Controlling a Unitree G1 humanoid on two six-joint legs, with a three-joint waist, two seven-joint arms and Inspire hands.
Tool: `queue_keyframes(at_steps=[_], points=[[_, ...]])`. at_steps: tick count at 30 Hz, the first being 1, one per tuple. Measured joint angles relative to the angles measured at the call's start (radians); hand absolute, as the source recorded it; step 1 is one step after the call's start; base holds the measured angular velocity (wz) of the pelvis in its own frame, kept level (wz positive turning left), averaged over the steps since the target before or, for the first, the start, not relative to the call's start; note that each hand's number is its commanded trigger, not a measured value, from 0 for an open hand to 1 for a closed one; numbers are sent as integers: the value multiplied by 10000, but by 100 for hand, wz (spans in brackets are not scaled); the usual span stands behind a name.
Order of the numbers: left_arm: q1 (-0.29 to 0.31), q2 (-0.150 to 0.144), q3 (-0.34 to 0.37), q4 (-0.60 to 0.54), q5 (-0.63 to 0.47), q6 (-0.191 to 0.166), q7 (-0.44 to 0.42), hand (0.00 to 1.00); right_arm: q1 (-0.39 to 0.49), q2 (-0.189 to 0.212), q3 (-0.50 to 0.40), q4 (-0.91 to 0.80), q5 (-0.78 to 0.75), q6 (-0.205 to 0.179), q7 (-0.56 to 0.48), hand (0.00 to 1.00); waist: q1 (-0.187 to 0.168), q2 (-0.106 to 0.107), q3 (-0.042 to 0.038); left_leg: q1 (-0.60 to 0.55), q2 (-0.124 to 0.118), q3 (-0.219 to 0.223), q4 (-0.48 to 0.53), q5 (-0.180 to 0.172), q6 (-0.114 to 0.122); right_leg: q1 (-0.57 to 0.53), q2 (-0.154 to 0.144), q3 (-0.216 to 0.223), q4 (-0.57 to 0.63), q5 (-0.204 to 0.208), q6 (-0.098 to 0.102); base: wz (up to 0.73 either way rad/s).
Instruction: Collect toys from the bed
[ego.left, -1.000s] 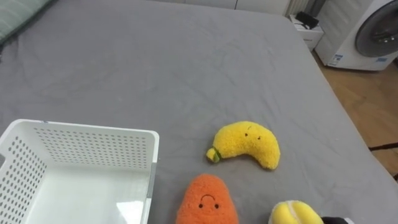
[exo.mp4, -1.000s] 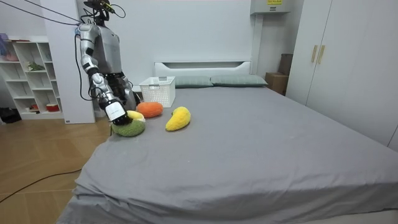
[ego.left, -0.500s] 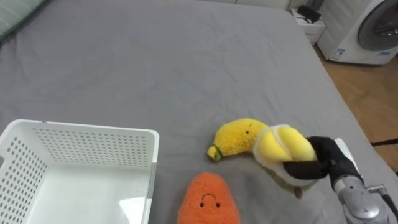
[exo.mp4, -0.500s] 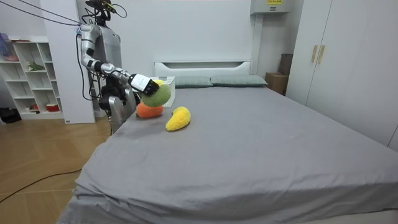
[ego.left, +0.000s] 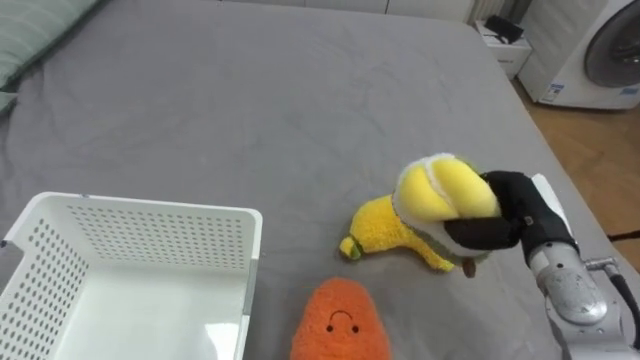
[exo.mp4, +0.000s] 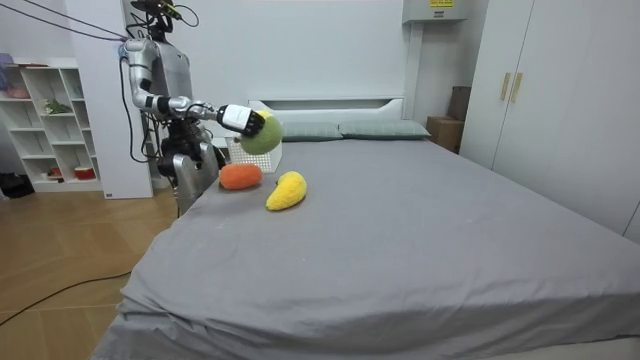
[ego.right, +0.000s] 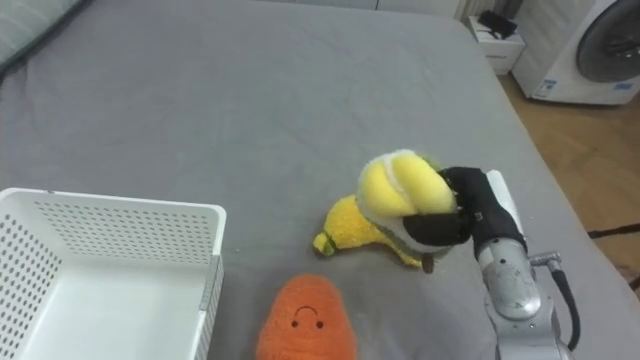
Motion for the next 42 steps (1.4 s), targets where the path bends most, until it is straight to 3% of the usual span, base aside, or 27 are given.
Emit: queue_keyframes(at_steps=[5, 10, 14, 20, 27, 29, 30, 31, 33, 36, 42], points=[[-89, -1, -13, -101, 95, -5, -21, 0, -225, 0, 220, -683, -34, 147, 322, 100, 170, -38, -12, -109, -23, -213, 53, 7, 11, 11, -68, -253, -25, -1, 1, 12], [-320, 12, -220, -96, 118, -83, -7, 0, -839, 46, 816, -891, -255, 158, 674, 100, 437, -200, 40, -310, -63, -406, 42, 21, 35, -76, -108, -493, -26, -5, 8, 11], [-523, 14, -394, -88, 120, -86, -7, 0, -1214, 88, 1157, -1107, -219, 172, 860, 100, 810, -279, 43, -429, -65, -439, 127, 27, 45, -155, -120, -565, -36, -4, 7, 5], [-791, 46, -557, -51, 187, -62, -6, 0, -1815, 499, 1940, -1174, -283, 181, 949, 100, 1113, -321, 63, -558, -66, -557, 124, 28, 45, -220, -116, -624, -65, -4, 8, 6], [-1112, 58, -772, 148, 232, -145, -7, 0, -2367, 610, 3045, -1342, -314, 170, 1308, 100, 1430, -356, 44, -672, -104, -780, 161, 57, 53, -255, -143, -783, -131, -4, 7, 8], [-1107, 58, -773, 149, 235, -223, -7, 0, -2373, 726, 3229, -1342, -329, 171, 1367, 87, 1457, -386, 46, -677, -137, -859, 161, 63, 60, -168, -159, -836, -241, -8, 15, 14], [-1106, 63, -773, 171, 235, -247, -7, 0, -2389, 784, 3362, -1342, -317, 171, 1432, 64, 1467, -377, 53, -674, -140, -900, 162, 65, 63, -163, -165, -876, -237, -8, 15, 10], [-1106, 65, -778, 188, 234, -250, -7, 0, -2403, 851, 3424, -1342, -313, 170, 1530, 55, 1483, -395, 56, -677, -148, -939, 163, 77, 70, -156, -175, -912, -236, -8, 15, 10], [-1091, 118, -1004, 240, 219, -241, -12, 0, -2495, 835, 3608, -1341, -313, 171, 1624, 9, 1560, -368, 83, -683, -157, -950, 165, 83, 74, -153, -197, -983, -236, -8, 16, 3], [-1120, 166, -1274, 249, 295, -233, -11, 0, -2699, 819, 3949, -1340, -349, 180, 1777, 0, 1672, -373, 97, -768, -163, -977, 165, 83, 76, -181, -213, -1028, -234, -9, 20, 2], [-1230, 175, -1538, 206, 407, -197, -6, 0, -2814, 845, 4743, -1297, -284, 301, 2071, 0, 2005, -386, 106, -821, -167, -1020, 157, 84, 76, -210, -195, -1062, -239, -9, 20, 2]])
